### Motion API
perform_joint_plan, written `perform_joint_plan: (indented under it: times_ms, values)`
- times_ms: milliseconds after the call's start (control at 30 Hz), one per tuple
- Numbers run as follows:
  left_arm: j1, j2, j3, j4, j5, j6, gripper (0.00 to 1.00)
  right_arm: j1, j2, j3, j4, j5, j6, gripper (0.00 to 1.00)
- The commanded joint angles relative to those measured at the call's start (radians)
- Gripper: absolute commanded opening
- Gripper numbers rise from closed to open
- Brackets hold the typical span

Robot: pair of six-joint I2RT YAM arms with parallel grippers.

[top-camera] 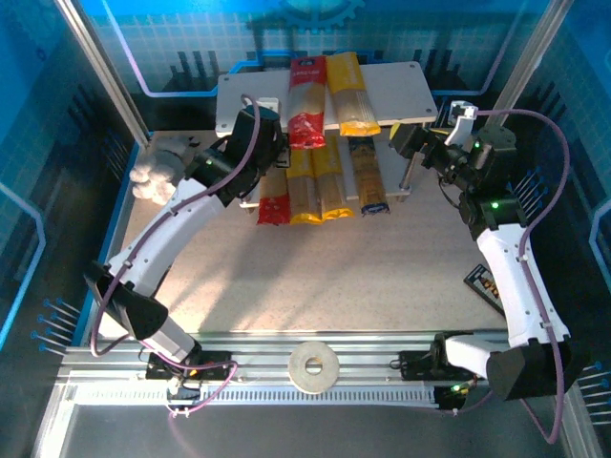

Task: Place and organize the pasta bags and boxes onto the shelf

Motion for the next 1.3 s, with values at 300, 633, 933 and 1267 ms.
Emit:
perform_joint_plan:
  times_ms: [300,633,933,1267]
  values:
    - [0.002,0.054,0.053,0.051,0.095,-0.042,0.10,0.013,-0.029,-0.018,-0.004,0.018,-0.009,1.00]
    - [0.002,0.036,0.059,0.066,0.078,-0.036,0.13,0.012,-0.017,-0.017,0.000,0.008,-0.007,1.00]
    - [0.005,-0.082,-0.032,0.126,-0.026,0.017,0.26,0.008,-0.038,-0.010,-0.047,0.057,-0.055,1.00]
    - [0.019,-0.496,-0.338,0.096,-0.168,0.098,0.36,-0.022,-0.189,-0.106,-0.134,0.292,-0.131,1.00]
